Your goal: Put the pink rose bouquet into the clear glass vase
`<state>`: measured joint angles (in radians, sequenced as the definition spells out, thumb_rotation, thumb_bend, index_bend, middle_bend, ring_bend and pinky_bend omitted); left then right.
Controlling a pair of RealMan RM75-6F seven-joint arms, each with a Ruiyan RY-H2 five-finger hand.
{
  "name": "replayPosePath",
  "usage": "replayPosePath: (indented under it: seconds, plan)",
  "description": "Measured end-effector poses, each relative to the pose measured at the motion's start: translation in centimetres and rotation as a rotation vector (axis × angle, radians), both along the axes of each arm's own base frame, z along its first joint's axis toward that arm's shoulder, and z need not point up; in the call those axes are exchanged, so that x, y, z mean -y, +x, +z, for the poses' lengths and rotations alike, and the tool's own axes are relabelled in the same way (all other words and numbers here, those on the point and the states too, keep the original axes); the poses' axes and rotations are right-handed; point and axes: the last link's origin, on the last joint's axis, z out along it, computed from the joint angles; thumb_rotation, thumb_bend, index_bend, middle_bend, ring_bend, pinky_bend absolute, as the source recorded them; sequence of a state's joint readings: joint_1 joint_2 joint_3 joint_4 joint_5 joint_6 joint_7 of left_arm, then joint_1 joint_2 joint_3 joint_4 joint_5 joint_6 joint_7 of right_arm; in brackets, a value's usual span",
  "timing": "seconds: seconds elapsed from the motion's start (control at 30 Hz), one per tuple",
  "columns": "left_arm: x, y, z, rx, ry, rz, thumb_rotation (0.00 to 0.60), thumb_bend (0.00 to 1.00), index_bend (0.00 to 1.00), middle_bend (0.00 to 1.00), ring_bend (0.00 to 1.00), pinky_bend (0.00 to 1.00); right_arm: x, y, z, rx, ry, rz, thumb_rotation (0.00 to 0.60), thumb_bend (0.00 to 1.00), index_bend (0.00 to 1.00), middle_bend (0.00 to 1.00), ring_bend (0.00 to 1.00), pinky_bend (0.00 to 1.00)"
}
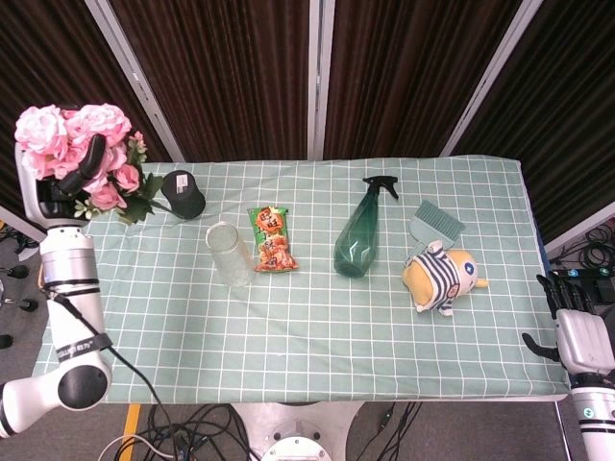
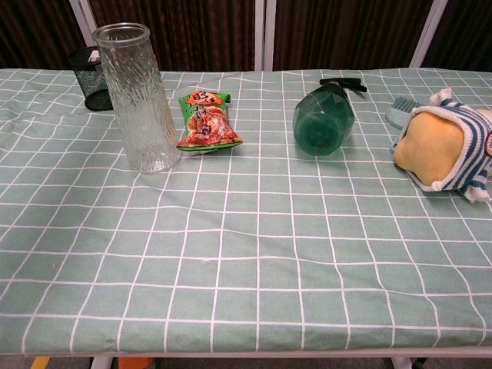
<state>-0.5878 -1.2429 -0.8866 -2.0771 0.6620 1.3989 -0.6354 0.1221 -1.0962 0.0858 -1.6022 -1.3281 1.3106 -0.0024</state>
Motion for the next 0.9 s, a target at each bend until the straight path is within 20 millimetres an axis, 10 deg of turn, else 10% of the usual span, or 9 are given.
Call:
replayPosePath:
  seconds: [0.9]
  plan:
    - [-2.5,-1.2,-7.3,-0.022,-0.173,0.033,0.600,0.31,0.46,0.51,0.52,0.68,0.1,-2.3,-0.1,0.018,0.004,-0.061,0.600,0.14,0.00,0.00,0.00,0.00]
